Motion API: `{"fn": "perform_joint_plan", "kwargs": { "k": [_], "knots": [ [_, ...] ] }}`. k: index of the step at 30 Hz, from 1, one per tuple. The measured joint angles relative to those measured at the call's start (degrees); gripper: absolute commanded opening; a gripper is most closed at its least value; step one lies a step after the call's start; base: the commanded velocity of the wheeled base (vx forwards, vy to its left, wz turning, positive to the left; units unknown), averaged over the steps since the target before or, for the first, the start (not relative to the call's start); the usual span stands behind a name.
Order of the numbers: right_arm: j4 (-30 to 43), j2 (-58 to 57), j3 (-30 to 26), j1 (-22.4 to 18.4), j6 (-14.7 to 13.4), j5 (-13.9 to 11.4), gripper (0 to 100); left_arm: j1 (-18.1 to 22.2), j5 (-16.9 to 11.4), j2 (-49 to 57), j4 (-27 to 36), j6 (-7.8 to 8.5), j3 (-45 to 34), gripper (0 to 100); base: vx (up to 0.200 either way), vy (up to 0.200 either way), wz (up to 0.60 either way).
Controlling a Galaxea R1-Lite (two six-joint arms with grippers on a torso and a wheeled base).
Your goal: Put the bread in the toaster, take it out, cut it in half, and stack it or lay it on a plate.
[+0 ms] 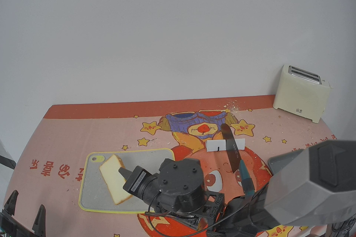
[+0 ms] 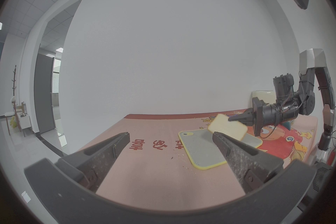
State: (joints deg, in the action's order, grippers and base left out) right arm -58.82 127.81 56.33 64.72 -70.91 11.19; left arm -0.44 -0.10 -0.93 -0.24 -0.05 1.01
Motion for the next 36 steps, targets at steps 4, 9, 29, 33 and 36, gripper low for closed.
{"fn": "perform_joint_plan", "kwargs": {
  "k": [4, 9, 29, 33, 36],
  "knots": [
    [-0.05, 2.12, 0.66, -0.26, 0.71, 0.71, 0, 0.00, 0.00, 0.00, 0.00, 0.05, 0.00, 100, 0.000, 0.000, 0.00],
    [-0.02, 3.15, 0.96, -1.07, 1.04, 1.29, 0, 0.02, 0.00, 0.00, 0.00, 0.05, 0.00, 100, 0.000, 0.000, 0.00],
    [0.66, 1.79, -2.61, -2.66, 4.13, 2.57, 100, 0.06, 0.00, 0.00, 0.02, 0.02, 0.00, 100, 0.000, 0.000, 0.00],
    [2.17, -0.44, -5.46, -2.71, 8.59, 2.68, 100, 0.06, 0.00, 0.00, 0.02, 0.02, 0.00, 100, 0.000, 0.000, 0.00],
    [7.06, -2.32, -6.73, -2.86, 12.01, 2.77, 100, 0.04, 0.00, 0.00, 0.02, 0.02, 0.00, 100, 0.000, 0.000, 0.00]
  ]
}}
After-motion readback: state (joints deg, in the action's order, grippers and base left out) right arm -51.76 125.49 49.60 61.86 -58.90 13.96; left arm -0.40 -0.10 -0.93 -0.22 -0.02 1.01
